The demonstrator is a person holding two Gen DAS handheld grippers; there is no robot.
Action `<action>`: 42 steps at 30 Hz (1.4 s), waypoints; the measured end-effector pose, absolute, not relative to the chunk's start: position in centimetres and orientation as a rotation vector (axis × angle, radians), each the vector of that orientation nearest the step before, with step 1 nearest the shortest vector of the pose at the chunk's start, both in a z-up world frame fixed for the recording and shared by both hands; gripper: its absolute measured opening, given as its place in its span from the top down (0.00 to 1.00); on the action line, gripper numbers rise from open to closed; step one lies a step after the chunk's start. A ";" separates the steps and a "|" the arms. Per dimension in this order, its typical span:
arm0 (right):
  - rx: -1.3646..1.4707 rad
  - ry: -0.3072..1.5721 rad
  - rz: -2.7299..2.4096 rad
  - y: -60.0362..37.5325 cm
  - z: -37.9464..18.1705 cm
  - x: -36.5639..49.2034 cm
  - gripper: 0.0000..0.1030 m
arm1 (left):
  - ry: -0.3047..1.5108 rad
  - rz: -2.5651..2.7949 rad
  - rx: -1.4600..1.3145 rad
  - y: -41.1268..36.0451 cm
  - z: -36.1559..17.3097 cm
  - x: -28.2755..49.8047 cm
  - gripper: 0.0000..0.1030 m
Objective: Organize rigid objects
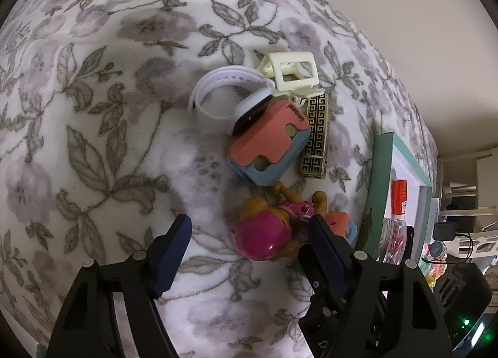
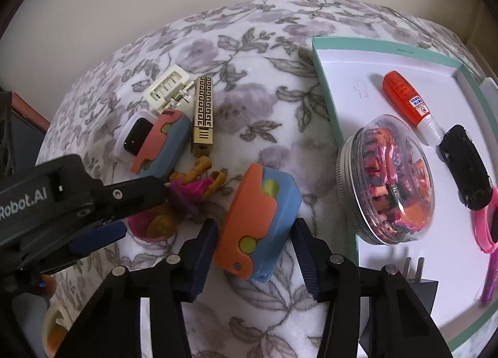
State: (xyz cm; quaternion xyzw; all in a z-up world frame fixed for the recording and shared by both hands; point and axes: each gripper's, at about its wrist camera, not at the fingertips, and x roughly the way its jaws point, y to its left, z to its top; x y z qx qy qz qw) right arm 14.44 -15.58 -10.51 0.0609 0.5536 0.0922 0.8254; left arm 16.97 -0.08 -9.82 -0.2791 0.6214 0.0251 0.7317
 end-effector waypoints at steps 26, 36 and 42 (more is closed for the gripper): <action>0.056 1.167 0.193 -14.8 -10.7 14.3 0.49 | 1.365 0.031 -0.791 0.6 -10.7 16.0 0.60; 0.078 1.190 0.188 -15.0 -10.6 14.5 0.51 | 1.326 0.040 -0.833 1.5 -10.2 15.9 0.61; 0.126 1.212 0.179 -15.8 -10.3 14.7 0.51 | 1.287 0.030 -0.844 2.3 -8.9 15.7 0.61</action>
